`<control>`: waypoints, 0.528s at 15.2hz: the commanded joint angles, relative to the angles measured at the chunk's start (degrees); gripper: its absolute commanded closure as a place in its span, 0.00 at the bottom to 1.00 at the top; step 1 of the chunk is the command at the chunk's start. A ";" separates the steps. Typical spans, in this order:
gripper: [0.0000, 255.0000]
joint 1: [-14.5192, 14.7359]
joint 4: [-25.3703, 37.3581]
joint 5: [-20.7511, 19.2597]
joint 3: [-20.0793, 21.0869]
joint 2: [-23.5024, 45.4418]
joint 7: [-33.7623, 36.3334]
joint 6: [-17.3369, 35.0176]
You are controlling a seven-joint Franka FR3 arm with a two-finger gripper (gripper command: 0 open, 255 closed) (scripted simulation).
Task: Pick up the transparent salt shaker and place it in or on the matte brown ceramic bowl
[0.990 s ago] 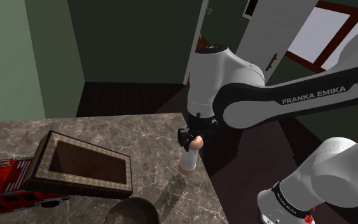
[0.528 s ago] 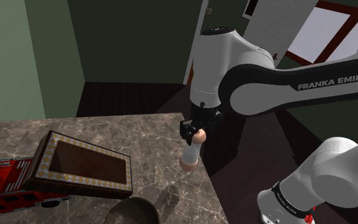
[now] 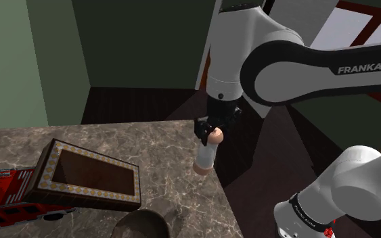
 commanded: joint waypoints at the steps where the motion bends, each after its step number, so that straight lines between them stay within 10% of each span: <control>1: 1.00 0.41 1.83 0.23 0.84 0.41 1.38 -1.37; 8: 1.00 2.74 12.09 -0.10 8.07 7.35 12.37 -4.69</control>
